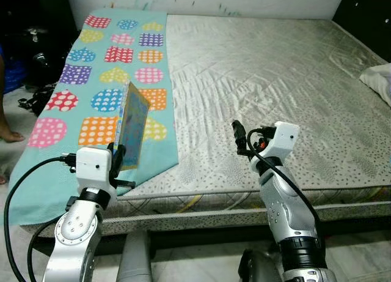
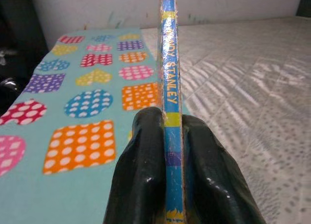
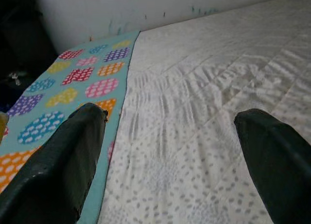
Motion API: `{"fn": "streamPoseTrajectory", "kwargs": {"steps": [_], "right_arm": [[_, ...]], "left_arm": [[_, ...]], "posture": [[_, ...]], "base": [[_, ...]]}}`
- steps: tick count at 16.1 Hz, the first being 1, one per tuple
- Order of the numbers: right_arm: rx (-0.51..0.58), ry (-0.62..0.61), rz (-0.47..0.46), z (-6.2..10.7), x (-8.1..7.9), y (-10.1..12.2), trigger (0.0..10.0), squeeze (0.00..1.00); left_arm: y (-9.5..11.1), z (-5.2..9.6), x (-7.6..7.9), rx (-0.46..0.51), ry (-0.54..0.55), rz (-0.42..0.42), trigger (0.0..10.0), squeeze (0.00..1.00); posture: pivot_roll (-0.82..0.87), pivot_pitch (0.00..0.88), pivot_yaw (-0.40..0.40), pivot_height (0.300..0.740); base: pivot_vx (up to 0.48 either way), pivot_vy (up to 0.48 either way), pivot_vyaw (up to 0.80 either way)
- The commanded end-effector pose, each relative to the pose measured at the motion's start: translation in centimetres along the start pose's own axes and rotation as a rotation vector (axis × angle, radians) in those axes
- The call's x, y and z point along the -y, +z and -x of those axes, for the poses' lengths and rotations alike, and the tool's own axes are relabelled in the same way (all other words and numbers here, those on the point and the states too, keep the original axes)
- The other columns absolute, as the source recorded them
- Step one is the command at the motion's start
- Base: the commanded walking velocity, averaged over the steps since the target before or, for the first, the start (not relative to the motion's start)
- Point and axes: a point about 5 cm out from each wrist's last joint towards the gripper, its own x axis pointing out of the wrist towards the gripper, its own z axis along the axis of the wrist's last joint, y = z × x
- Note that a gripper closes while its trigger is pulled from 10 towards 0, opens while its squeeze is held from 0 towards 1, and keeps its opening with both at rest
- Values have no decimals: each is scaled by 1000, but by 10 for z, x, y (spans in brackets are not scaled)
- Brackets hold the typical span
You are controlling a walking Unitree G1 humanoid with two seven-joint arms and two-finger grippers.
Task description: Clean up the room
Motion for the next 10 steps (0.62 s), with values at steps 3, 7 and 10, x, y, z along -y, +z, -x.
{"fn": "streamPoseTrajectory", "kwargs": {"steps": [3, 7, 10], "right_arm": [[15, -4, 3, -1, 1, 4, 10000, 0], [17, 4, 19, -4, 0, 6, 10000, 0], [23, -30, 10, -2, 7, 8, 10000, 0]], "left_arm": [[11, -4, 8, 64, -23, -3, 10000, 0], [12, -11, 16, 60, -40, 11, 10000, 0], [15, -14, 26, 73, -82, 27, 10000, 0]], "posture": [[41, 26, -43, 697], [32, 23, -50, 737], [31, 26, -47, 740]], "base": [[0, 0, 0], [0, 0, 0], [0, 0, 0]]}}
